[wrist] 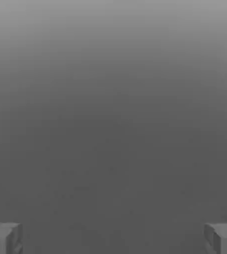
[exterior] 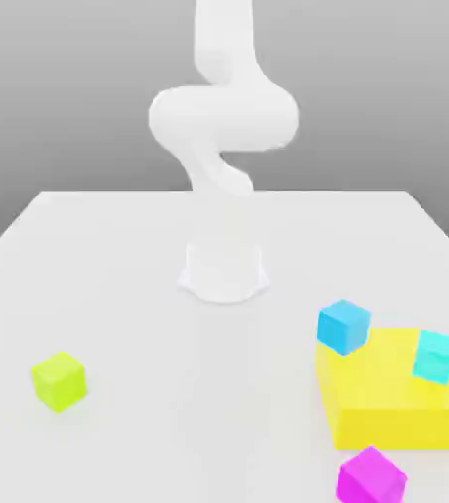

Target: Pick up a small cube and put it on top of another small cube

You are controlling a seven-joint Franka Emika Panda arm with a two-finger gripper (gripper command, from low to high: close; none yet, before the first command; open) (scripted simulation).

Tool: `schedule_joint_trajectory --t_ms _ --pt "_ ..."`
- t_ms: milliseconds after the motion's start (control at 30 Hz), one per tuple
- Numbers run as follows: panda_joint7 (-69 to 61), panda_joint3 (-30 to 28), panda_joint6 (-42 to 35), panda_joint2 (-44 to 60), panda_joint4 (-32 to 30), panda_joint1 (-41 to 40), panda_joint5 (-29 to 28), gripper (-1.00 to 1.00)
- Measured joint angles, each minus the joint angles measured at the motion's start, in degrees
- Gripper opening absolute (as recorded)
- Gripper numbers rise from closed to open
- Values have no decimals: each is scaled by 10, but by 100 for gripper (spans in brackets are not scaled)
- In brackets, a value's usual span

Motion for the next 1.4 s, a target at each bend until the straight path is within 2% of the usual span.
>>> schedule_joint_trajectory --t_ms 433,700,800,933,967,1200,1400 --pt "-18 -126 159 275 -137 -71 35 0" --pt "-24 -180 256 440 -217 -143 49 0" --pt "-59 -154 298 499 -214 -162 96 0" --pt "-111 -77 357 574 -200 -223 165 0" --pt "-117 -65 366 585 -197 -234 173 -100" --pt "-114 -65 365 584 -198 -234 170 -100" --pt "-33 -134 286 481 -220 -190 61 -100"
